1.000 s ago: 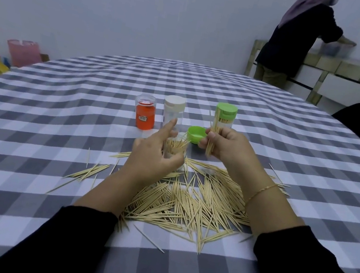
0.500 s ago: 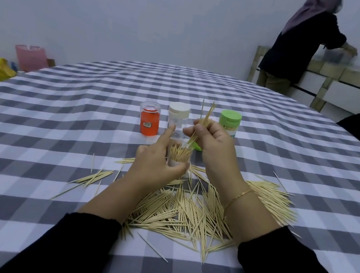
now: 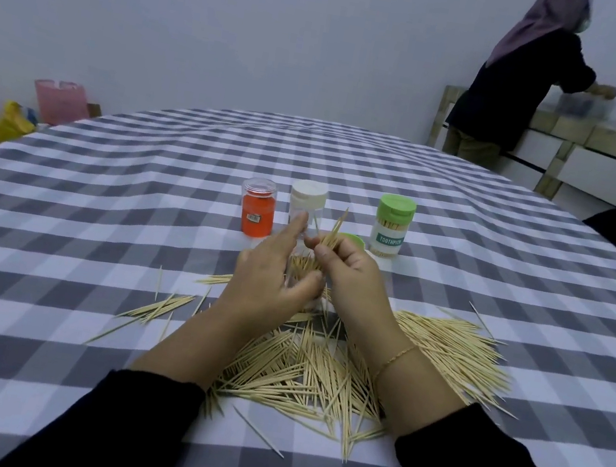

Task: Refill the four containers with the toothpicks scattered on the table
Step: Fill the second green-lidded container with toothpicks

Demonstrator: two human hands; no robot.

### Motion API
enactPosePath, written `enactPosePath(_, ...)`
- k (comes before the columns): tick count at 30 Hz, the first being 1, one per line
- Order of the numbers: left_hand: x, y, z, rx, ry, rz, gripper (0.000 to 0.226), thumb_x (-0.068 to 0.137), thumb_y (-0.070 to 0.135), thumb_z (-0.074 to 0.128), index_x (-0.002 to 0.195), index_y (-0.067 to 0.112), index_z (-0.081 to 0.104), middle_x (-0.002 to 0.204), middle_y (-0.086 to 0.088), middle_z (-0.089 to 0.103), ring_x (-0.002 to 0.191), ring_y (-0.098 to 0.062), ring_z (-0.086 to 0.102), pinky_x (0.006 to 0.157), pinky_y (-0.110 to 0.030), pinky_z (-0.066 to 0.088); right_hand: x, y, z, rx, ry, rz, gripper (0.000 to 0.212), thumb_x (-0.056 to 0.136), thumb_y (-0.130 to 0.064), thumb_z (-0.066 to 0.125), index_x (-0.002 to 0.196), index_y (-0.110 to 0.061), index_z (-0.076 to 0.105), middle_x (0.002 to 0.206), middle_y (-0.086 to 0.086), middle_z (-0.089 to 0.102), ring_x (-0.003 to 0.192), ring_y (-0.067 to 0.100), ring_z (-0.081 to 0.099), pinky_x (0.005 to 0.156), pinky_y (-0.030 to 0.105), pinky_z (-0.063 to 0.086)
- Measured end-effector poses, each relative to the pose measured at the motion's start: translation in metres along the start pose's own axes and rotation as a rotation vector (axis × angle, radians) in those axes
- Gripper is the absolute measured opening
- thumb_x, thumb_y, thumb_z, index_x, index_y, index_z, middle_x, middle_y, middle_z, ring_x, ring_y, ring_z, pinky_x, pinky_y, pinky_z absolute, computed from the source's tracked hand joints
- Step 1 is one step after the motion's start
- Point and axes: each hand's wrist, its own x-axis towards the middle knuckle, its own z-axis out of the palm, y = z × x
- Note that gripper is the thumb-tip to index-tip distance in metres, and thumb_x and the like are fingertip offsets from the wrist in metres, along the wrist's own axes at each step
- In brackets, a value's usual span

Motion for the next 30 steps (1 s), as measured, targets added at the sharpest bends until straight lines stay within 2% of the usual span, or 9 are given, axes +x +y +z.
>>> enactPosePath(4, 0.001, 0.005, -0.001, -0.177, 0.117, 0.037, 0.03, 0.1, 0.045, 0.034, 0.128, 0.056, 0.037, 0.127, 0.039, 0.043, 0.124, 0.017, 0.038, 0.107, -0.022, 0.034, -0.002, 0.004, 0.005, -0.162, -0.001, -0.059, 0.017, 0.096, -0.017, 0.051, 0.101, -0.019, 0.067, 0.106, 0.005, 0.068, 0.099, 0.017, 0.064, 0.088, 0.036, 0.053)
enactPosePath(8, 0.003, 0.005, -0.006, -0.25, 0.143, -0.048, 0.028, 0.101, 0.039, 0.039, 0.124, 0.041, 0.055, 0.127, 0.024, 0.053, 0.119, 0.012, 0.045, 0.094, -0.003, 0.034, 0.003, 0.006, 0.007, -0.38, 0.034, -0.079, 0.023, 0.096, -0.019, 0.053, 0.109, -0.012, 0.069, 0.141, 0.001, 0.044, 0.13, 0.016, 0.04, 0.109, 0.039, 0.034)
enactPosePath(11, 0.006, 0.005, -0.008, -0.33, 0.163, -0.112, 0.02, 0.099, 0.029, 0.05, 0.112, 0.033, 0.065, 0.127, 0.012, 0.054, 0.113, 0.012, 0.047, 0.08, 0.004, 0.035, 0.004, 0.006, 0.006, -0.439, 0.016, -0.053, 0.026, 0.097, -0.022, 0.05, 0.113, -0.01, 0.068, 0.144, 0.002, 0.04, 0.132, 0.016, 0.035, 0.112, 0.04, 0.03)
enactPosePath(15, 0.007, 0.005, -0.012, -0.474, 0.118, -0.205, 0.013, 0.093, 0.024, 0.061, 0.094, 0.033, 0.07, 0.115, 0.015, 0.059, 0.096, 0.014, 0.057, 0.07, -0.001, 0.044, -0.003, 0.002, 0.005, -0.353, -0.005, -0.074, 0.036, 0.099, -0.022, 0.046, 0.135, -0.02, 0.051, 0.138, -0.001, 0.047, 0.123, 0.009, 0.044, 0.107, 0.032, 0.037)
enactPosePath(19, 0.007, 0.003, -0.009, -0.378, 0.05, -0.214, 0.018, 0.094, 0.027, 0.059, 0.089, 0.04, 0.07, 0.125, 0.009, 0.058, 0.115, -0.006, 0.056, 0.092, -0.024, 0.049, -0.008, 0.0, 0.005, -0.233, -0.035, -0.126, 0.049, 0.101, -0.022, 0.041, 0.147, -0.034, 0.027, 0.131, -0.01, 0.044, 0.119, 0.001, 0.043, 0.095, 0.014, 0.037)
enactPosePath(21, 0.006, 0.004, -0.009, -0.357, 0.041, -0.206, 0.021, 0.098, 0.025, 0.052, 0.097, 0.037, 0.069, 0.127, 0.007, 0.057, 0.115, -0.006, 0.054, 0.092, -0.018, 0.047, -0.008, 0.001, 0.007, -0.221, -0.01, -0.168, 0.051, 0.102, -0.021, 0.04, 0.145, -0.042, 0.024, 0.134, -0.006, 0.046, 0.122, 0.004, 0.046, 0.098, 0.018, 0.039)
enactPosePath(24, 0.007, 0.007, -0.011, -0.3, 0.013, -0.206, 0.029, 0.101, 0.014, 0.041, 0.118, 0.03, 0.059, 0.126, 0.007, 0.055, 0.102, 0.005, 0.053, 0.076, 0.002, 0.04, -0.006, 0.002, 0.006, -0.214, 0.029, -0.193, 0.049, 0.102, -0.021, 0.038, 0.143, -0.045, 0.026, 0.13, -0.005, 0.052, 0.114, 0.002, 0.052, 0.093, 0.015, 0.044)
enactPosePath(27, 0.008, 0.007, -0.012, -0.364, -0.028, -0.272, 0.046, 0.095, 0.005, 0.037, 0.133, 0.029, 0.051, 0.133, -0.001, 0.054, 0.113, -0.007, 0.055, 0.085, -0.01, 0.046, -0.007, 0.001, 0.004, -0.224, 0.066, -0.173, 0.044, 0.102, -0.026, 0.04, 0.144, -0.036, 0.031, 0.112, -0.018, 0.057, 0.1, -0.004, 0.057, 0.076, 0.004, 0.045)
enactPosePath(30, 0.005, 0.004, -0.011, -0.318, -0.074, -0.253, 0.057, 0.087, 0.013, 0.043, 0.141, 0.03, 0.044, 0.136, 0.0, 0.052, 0.116, -0.007, 0.055, 0.098, -0.027, 0.048, -0.007, 0.0, 0.005, -0.225, 0.063, -0.132, 0.038, 0.101, -0.031, 0.041, 0.138, -0.027, 0.044, 0.116, -0.018, 0.058, 0.106, -0.001, 0.056, 0.085, 0.01, 0.046)
